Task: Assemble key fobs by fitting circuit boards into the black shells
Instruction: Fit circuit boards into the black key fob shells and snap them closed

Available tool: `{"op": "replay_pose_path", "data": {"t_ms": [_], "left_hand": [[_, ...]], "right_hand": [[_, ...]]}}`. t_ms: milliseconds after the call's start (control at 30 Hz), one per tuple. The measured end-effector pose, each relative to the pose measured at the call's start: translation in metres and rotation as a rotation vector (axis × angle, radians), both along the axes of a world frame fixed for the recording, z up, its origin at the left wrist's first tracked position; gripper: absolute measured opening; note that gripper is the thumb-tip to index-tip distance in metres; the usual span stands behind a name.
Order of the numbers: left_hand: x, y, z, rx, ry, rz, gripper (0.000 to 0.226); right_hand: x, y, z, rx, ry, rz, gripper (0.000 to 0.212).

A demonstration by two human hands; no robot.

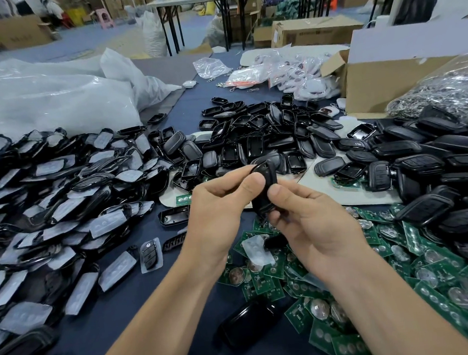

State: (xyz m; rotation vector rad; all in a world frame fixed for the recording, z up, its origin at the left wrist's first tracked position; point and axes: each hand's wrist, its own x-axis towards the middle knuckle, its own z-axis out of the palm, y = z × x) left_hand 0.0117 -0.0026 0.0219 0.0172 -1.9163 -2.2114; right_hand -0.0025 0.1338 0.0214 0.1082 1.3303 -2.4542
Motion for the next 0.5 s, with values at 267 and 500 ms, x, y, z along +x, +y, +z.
{"op": "replay_pose_path", "data": {"t_ms": [267, 500], "left_hand": [[0.0039, 0.0124, 0.001, 0.126, -0.073, 0.08, 0.027], [0.0036, 0.008, -0.0013, 0.08, -0.123, 0.061, 0.042]], "right_hand": [[-0.0002, -0.0049, -0.0061, 0.017, -0.012, 0.018, 0.015], [0.0017, -0.0058, -0.0026, 0.033, -0.023, 0.02, 0.017]]}}
